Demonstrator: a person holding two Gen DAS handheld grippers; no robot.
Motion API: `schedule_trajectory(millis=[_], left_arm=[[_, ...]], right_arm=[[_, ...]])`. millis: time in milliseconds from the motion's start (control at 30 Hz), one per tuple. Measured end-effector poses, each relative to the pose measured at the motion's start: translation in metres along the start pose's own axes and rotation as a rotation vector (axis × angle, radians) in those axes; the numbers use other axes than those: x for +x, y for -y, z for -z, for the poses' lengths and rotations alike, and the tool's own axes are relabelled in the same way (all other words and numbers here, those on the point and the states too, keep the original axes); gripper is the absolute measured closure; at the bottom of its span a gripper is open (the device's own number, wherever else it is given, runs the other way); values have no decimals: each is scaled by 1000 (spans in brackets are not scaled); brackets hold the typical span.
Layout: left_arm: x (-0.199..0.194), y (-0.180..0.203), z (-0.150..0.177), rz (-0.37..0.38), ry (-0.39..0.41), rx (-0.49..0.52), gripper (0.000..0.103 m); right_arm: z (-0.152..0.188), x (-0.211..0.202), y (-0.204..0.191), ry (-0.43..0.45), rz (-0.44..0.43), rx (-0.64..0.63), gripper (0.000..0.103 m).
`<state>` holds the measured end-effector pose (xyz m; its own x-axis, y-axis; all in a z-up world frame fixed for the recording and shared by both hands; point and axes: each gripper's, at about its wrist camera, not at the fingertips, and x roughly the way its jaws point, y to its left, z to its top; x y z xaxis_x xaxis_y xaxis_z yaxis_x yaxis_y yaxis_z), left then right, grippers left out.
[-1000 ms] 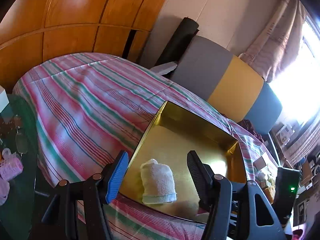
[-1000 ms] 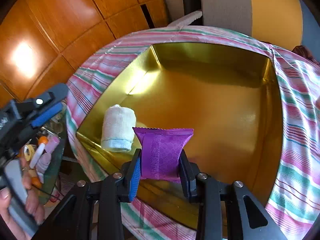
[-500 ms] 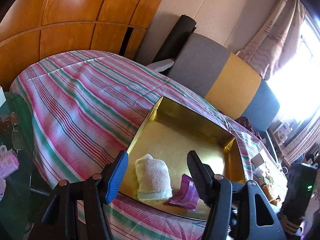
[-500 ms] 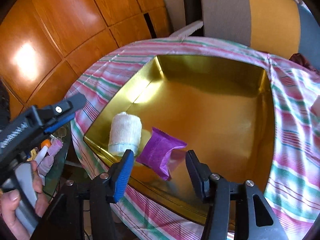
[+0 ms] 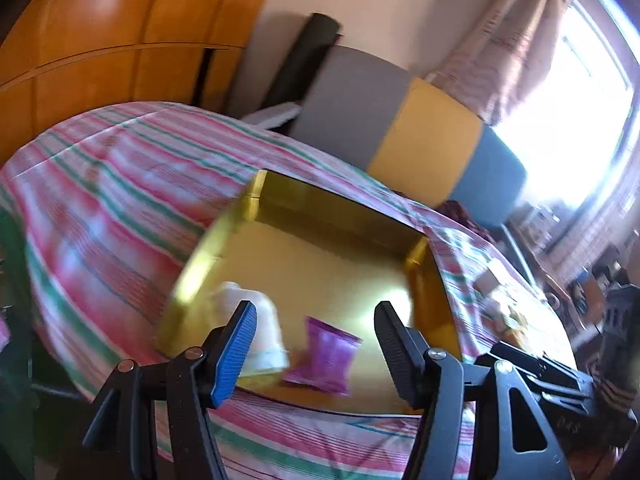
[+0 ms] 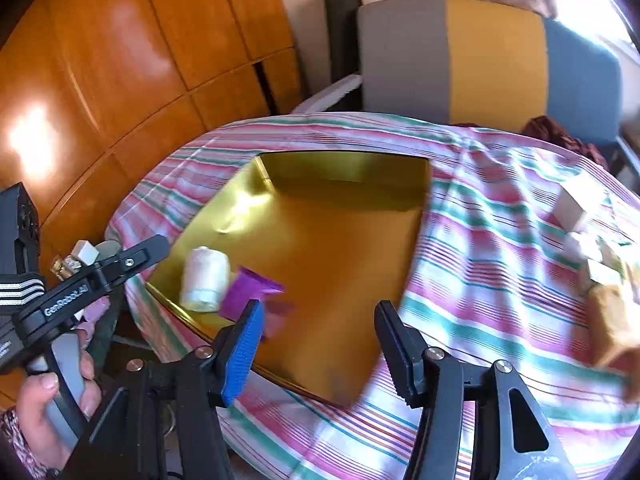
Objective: Organize objects
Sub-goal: 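Move both grippers back to the snack pile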
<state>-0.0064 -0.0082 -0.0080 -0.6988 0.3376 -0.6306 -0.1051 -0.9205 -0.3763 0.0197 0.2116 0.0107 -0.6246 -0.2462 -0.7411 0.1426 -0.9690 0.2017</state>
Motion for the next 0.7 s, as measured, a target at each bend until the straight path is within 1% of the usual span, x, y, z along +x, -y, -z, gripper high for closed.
schedule_trajectory(millis=[133,300,500,600,633,667,700], left_arm=[[0,23,8,58,-17,75,41],[-2,54,21,130,-42,178,40],[2,95,44,214,-104,275,38],[3,114,54,253,-133,312,38],[4,123,58,269,-146,330,38],[5,128,62,278,-156,338,38],[5,133,65,287,-168,348,38]], right_arm=[[14,-15,32,-8,55,26,42],[37,-36,85,-23,144,73,40],[69,-67,169,-48,259,229,39],[77,-83,200,-40,333,256,38],[77,-89,210,-35,363,261,35],[78,-96,222,-26,388,273,29],[78,-101,231,-19,397,286,26]])
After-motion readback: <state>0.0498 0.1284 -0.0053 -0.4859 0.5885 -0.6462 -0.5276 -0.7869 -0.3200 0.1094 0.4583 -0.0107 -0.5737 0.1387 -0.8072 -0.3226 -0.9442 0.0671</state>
